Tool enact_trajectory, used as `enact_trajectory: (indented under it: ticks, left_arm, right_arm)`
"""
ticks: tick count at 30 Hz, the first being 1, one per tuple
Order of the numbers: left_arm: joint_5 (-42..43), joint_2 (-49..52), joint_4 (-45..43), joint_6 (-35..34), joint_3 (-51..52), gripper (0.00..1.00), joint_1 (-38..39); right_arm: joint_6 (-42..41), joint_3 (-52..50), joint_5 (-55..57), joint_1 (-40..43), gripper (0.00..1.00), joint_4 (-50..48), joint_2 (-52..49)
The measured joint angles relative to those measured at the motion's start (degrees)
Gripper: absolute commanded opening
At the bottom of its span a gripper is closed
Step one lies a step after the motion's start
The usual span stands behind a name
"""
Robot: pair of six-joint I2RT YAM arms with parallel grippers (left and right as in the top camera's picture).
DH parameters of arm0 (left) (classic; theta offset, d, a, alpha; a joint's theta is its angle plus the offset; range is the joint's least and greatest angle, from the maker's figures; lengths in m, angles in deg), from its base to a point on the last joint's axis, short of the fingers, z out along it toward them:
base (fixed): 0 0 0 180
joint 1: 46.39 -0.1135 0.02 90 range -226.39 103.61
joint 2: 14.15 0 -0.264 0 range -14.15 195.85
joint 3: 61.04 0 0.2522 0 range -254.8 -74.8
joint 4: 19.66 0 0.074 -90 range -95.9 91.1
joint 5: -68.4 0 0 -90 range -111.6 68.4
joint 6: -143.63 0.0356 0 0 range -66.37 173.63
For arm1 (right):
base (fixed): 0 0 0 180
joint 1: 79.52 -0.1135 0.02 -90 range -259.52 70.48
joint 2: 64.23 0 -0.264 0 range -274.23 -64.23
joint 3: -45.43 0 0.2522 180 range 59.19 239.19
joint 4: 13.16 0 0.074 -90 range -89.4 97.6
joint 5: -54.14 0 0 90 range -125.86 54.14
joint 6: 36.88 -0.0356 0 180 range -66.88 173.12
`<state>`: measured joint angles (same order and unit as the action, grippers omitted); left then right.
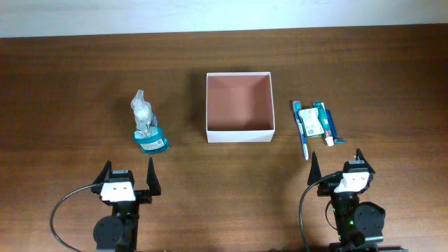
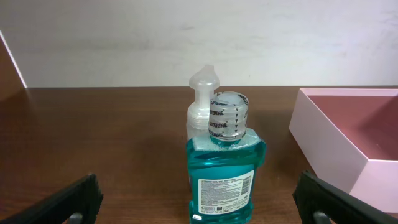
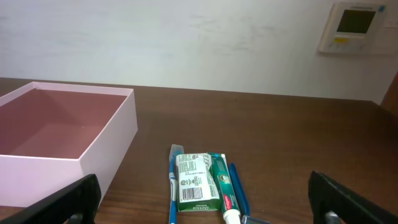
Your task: Pack container
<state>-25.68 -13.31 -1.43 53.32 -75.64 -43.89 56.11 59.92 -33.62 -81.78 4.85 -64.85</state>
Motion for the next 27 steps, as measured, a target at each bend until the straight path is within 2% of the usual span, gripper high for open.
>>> enact_trajectory:
  ticks: [11,16,18,21,27]
  left_arm:
    - [-0.37,0.0,-0.48,0.04,0.0,1.0,0.0]
    - [0.31,0.0,-9.29,0.04,0.2,1.0,0.0]
    - [1.01,0.07,-10.08,0.04,-0.17,1.0,0.0]
    - [1.75,2.93,-8.83,0.81,-5.66,1.0,0.0]
    - [2.1,20.96,-2.69,4.5,-29.53,1.0,0.0]
  right_arm:
    - [0.0,0.0,0.0,0.0,0.99,0.0,0.0]
    - [-0.02,0.0,-0.02,0.0,0.99,0.0,0.0]
    - [-0.04,0.0,-0.02,0.0,0.99,0.0,0.0]
    - [0.0,0.0,-0.04,0.0,0.99,-0.02,0.02]
    - [0.04,0.0,-0.22,0.0,0.99,-0.07,0.04]
